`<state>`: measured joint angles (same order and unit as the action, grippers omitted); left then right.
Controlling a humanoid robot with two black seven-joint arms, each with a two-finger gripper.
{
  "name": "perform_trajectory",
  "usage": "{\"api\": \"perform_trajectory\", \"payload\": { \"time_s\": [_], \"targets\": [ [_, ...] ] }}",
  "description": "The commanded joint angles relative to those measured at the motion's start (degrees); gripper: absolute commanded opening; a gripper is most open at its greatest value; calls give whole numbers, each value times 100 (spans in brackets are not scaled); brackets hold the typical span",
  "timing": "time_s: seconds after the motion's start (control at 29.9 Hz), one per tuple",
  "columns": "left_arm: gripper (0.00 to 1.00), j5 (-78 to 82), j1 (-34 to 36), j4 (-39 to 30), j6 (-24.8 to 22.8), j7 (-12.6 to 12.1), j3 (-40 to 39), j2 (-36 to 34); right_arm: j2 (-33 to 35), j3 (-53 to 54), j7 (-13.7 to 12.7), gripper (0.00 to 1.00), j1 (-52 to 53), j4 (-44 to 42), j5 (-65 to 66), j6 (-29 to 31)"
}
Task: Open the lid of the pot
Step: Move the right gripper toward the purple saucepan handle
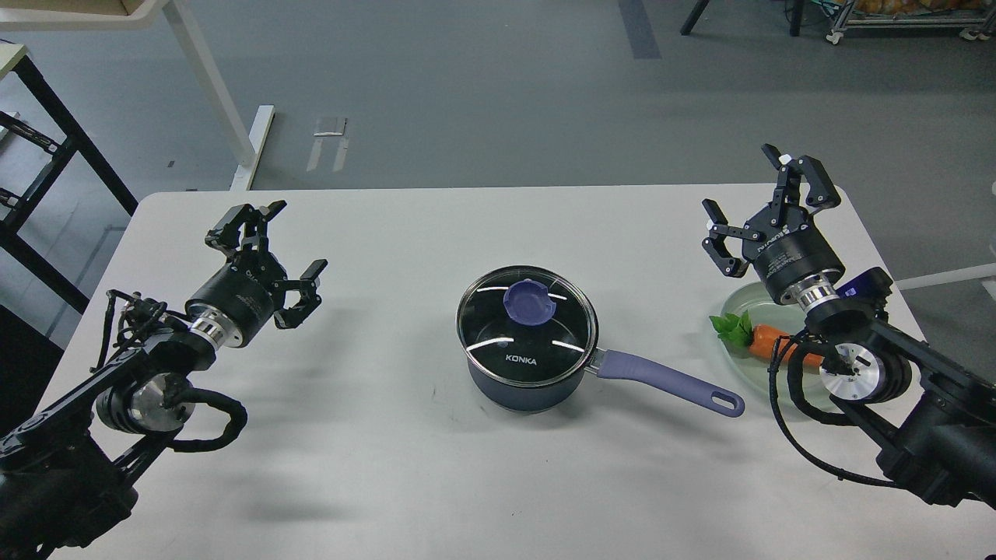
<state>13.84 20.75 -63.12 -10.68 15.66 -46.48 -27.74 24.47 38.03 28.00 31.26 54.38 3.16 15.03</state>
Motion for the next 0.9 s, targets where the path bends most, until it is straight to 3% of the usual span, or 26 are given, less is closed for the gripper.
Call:
{"api": "perform_trajectory", "payload": {
  "time_s": [0.0, 0.23, 0.37, 0.54, 0.64, 0.87],
  "targets": [
    [99, 75, -1, -33, 4, 104, -2, -30, 22, -7, 0, 100, -15, -6, 0, 0],
    [99, 76, 52, 19, 4, 60, 60, -135, 329, -7, 0, 100, 3, 186, 106, 35],
    [99, 67, 96, 54, -49, 112, 95, -206, 1180, -7, 0, 100, 21, 1028, 631, 88],
    [99, 146, 114, 72, -189, 156, 104, -215, 2648, 11, 0, 100, 29, 2452, 1975, 106],
    [99, 154, 184, 46, -224, 340, 113, -215, 3290, 2, 0, 100, 204, 3129, 2836, 106],
    [99, 278, 193, -253, -224, 411, 113, -293, 3696, -15, 0, 100, 591, 3764, 6570, 106]
  ]
}}
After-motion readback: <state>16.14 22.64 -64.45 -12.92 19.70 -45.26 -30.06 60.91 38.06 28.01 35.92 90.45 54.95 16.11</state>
